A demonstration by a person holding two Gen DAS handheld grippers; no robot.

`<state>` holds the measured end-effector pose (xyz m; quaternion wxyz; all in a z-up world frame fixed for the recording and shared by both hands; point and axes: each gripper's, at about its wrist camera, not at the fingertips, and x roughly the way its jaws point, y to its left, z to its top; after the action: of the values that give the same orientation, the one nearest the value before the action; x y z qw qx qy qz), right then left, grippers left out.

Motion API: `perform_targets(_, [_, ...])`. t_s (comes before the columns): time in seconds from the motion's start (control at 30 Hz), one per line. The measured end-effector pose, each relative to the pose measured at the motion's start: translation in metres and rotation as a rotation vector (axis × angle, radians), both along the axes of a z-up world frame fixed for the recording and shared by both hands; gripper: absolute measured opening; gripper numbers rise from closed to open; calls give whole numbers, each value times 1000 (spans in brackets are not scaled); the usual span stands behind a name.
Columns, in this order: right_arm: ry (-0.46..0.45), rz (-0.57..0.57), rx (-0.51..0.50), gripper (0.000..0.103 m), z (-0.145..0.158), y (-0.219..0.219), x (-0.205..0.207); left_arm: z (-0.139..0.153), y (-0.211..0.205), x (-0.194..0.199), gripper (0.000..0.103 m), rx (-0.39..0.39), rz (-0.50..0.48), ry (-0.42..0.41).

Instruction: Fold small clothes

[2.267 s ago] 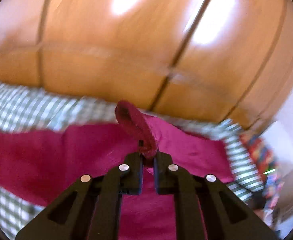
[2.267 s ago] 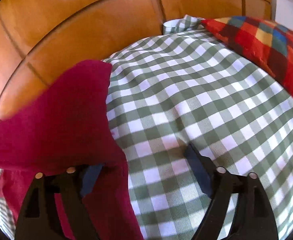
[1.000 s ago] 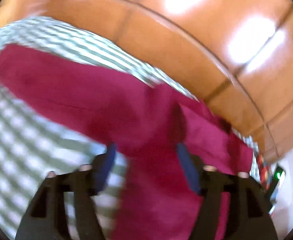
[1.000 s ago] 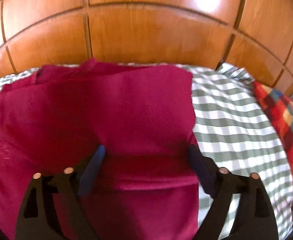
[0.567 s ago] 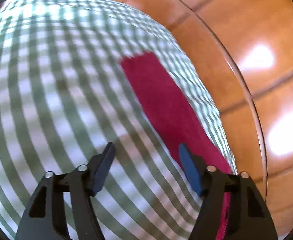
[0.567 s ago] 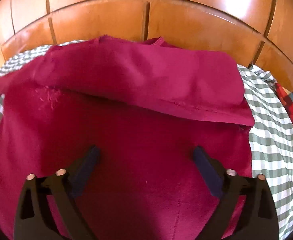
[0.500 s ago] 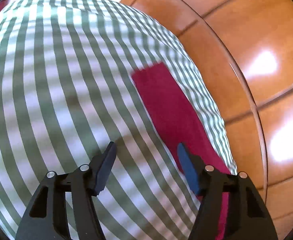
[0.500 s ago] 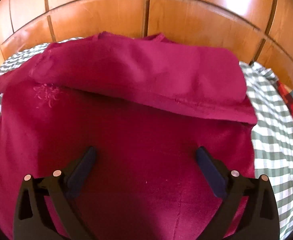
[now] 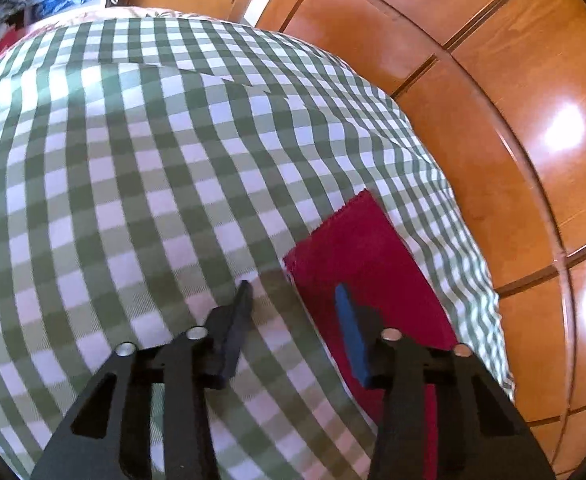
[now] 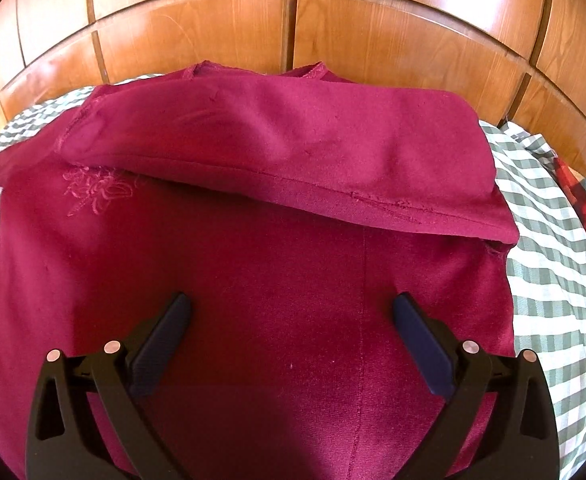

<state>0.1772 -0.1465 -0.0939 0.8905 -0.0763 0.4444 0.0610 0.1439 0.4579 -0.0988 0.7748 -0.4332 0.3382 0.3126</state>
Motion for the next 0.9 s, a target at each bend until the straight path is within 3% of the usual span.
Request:
perform_targets(0.03, [-1,0,-2,99,0,1,1,-1,1,4,18,4,-11,9])
perform_targets(0.1, [-1,1,-4,100,-1,1,1,0,1,12,6,8,-47,14])
perform_targets(0.17, [-1,0,-2,100,-1,1,1,8,-3,16,5,37,-62,-1])
perform_targets(0.4, [-3,0,-2,100,-2,1,1,60,-57,34,5,97,-234,-178])
perform_targets(0.57, [-4,1,0,100,-2,1,1,103,-139,46,5,123,-430,-321])
perform_targets(0.7, [-4,0,9,100,-1,0,1,120,-221,60,5,103,-596,-396])
perform_targets(0.8, [-3,-1,18,100,-1,-1,1,119,-278,67,5,93,-708,-403])
perform_targets(0.9, [-1,0,31,100,0,-2,1,102,-348,80,6,86,-849,-350])
